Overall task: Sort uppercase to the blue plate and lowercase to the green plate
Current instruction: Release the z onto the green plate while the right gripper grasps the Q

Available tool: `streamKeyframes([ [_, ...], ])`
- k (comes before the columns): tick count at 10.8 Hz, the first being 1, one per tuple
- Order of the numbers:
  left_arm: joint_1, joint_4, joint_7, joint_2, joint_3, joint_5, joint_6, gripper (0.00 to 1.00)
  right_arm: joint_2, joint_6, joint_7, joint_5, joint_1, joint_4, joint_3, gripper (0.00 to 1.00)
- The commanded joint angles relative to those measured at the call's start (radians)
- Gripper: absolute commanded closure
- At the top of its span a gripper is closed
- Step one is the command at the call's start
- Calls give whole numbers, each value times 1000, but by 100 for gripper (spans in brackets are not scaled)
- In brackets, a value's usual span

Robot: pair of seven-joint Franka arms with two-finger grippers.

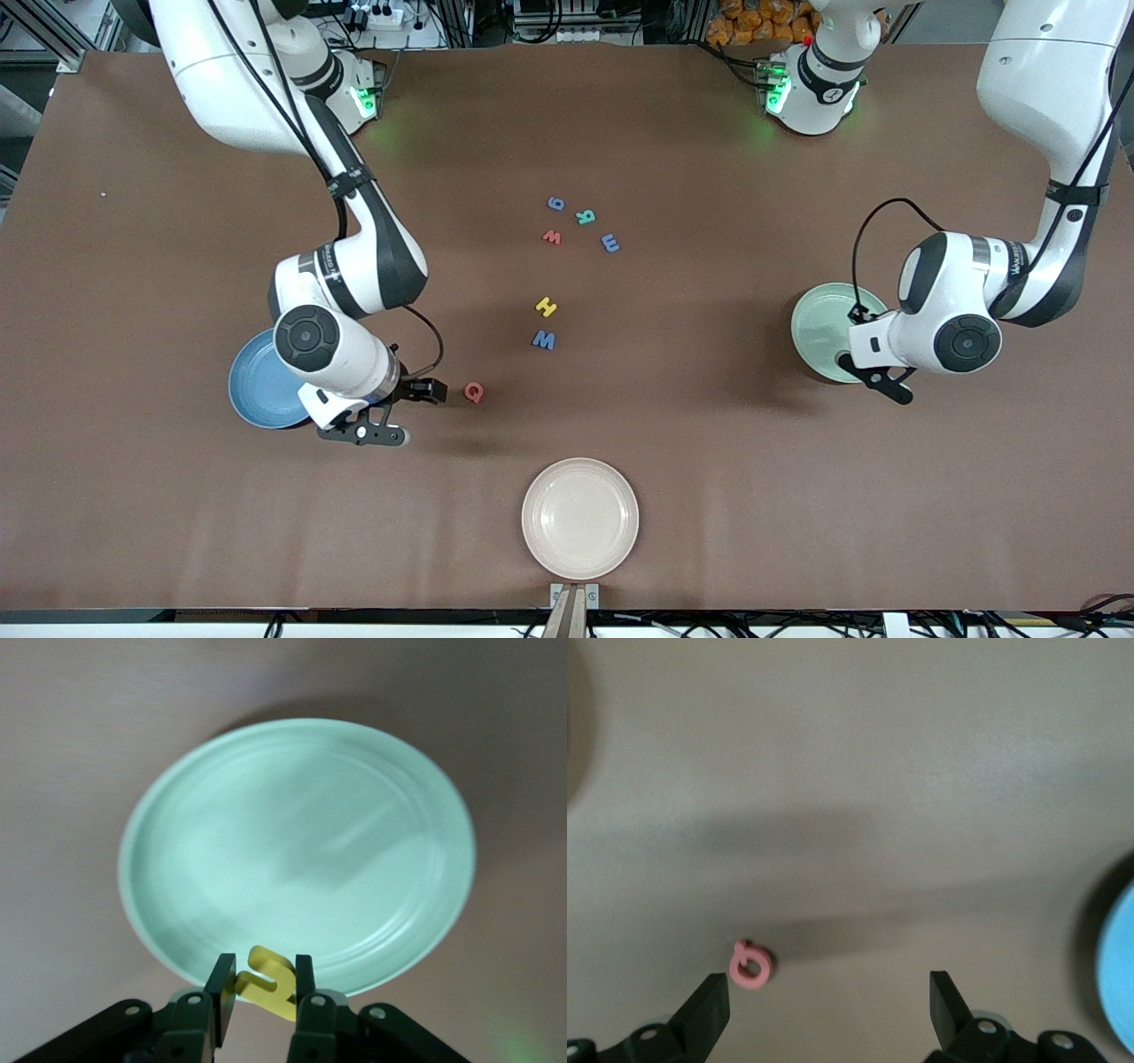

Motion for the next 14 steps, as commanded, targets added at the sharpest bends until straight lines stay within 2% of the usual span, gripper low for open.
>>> streamKeyframes([
  [1, -6, -42, -8, -1, 18, -88, 31, 87, 63, 32, 89, 22, 37, 39, -5, 0],
  [2, -16, -33, -20, 14, 18, -98, 31, 64, 87, 61, 121, 21, 60, 39, -5, 0],
  [3, -21, -27, -25, 8, 18, -95, 31, 1, 110, 116, 162, 19, 86, 39, -7, 0],
  [5, -29, 43, -8, -12, 9, -86, 10, 0, 138, 155, 206, 13, 114, 39, -7, 0],
  [6, -32, 88, -6, -33, 4, -81, -33, 0, 138, 153, 203, 8, 117, 36, -7, 0],
  [9, -93, 298, -6, -64, -3, -78, -206, 0, 158, 169, 193, -16, 115, 30, -7, 0],
  [10, -118, 336, -6, -88, -2, -79, -244, 0, 167, 173, 195, -16, 115, 28, -7, 0],
  [13, -209, 328, -47, -210, 3, -134, -251, 0, 181, 187, 201, -12, 118, 20, -7, 0],
  [14, -237, 323, -165, -224, 3, -201, -271, 0, 183, 213, 204, -10, 118, 5, -7, 0],
])
